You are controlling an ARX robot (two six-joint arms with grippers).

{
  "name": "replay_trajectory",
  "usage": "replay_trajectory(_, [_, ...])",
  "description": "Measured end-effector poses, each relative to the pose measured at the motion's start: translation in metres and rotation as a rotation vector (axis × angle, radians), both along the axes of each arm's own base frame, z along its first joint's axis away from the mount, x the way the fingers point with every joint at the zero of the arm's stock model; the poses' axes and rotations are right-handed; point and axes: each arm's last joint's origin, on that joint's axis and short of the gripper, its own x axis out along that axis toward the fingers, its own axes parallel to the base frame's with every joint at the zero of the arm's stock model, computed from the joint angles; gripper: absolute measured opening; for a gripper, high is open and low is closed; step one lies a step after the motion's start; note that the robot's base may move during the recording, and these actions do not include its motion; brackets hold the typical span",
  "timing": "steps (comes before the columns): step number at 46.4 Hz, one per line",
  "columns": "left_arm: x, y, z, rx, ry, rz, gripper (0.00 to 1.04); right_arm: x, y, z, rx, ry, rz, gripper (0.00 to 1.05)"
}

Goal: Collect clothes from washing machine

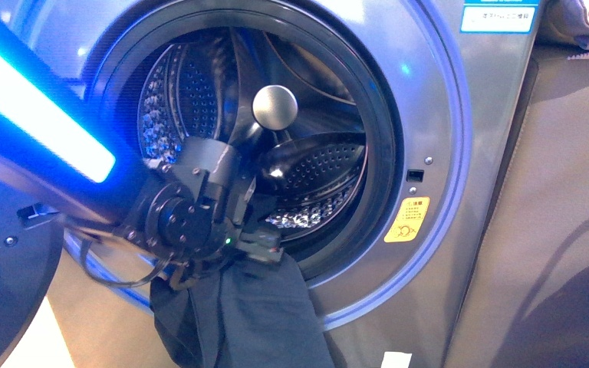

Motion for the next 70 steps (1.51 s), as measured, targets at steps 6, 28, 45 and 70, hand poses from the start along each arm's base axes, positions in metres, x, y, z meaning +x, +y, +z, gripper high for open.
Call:
replay_trajectory(6, [-0.014,0.003,0.005,-0.029,-0.027,-0.023,0.26,0.0,0.0,0.0,0.0,0.0,0.0,0.97])
replay_trajectory(28, [-0.132,0.017,0.084,-0.158,-0.179,-0.233,0.1,0.0,0.0,0.0,0.0,0.0,0.0,0.97])
replay_trajectory(45, [-0.199,0.023,0.207,-0.264,-0.445,-0.428,0.1,0.0,0.0,0.0,0.0,0.0,0.0,0.97])
replay_trajectory(70, [-0.241,-0.024,0.399,-0.349,-0.822,-0.61,0.1,0.0,0.0,0.0,0.0,0.0,0.0,0.97])
